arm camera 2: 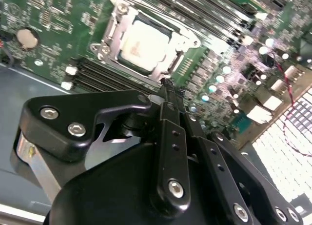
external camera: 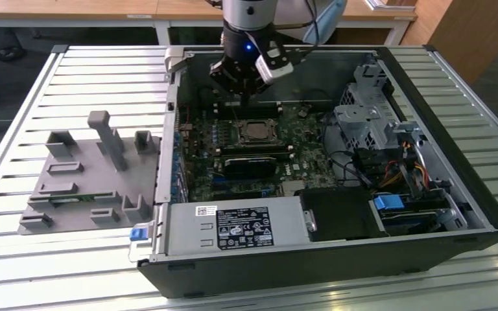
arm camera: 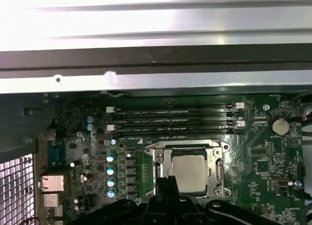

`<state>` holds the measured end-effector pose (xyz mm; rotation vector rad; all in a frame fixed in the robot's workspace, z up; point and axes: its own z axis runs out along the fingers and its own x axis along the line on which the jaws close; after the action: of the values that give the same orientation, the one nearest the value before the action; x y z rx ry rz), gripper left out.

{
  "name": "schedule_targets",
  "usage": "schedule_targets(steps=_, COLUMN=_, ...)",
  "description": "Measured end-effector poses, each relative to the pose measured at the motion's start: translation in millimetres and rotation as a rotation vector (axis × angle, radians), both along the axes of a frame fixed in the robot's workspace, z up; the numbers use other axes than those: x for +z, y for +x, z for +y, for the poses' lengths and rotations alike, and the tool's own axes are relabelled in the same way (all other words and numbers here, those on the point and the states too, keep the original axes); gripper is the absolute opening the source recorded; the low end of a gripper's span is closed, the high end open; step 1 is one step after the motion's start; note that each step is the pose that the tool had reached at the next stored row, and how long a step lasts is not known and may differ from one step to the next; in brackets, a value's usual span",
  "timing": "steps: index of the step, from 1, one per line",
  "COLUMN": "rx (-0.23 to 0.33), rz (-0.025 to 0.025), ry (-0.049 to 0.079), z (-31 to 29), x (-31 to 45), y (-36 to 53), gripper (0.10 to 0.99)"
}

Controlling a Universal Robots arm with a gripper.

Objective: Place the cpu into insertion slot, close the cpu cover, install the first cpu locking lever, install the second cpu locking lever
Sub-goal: 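Install the first cpu locking lever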

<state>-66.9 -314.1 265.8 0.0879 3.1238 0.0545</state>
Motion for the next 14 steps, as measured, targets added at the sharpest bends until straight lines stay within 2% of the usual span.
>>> schedule_targets(steps=7, rx=0.0, rz=-0.0001, ry=0.0, z=1.1, x=-1.1, y=-18.2, gripper=0.106)
schedule_targets(steps=14, rx=0.0, rz=-0.0002, ry=0.0, z=5.1, x=-3.9, y=-24.9, gripper=0.106)
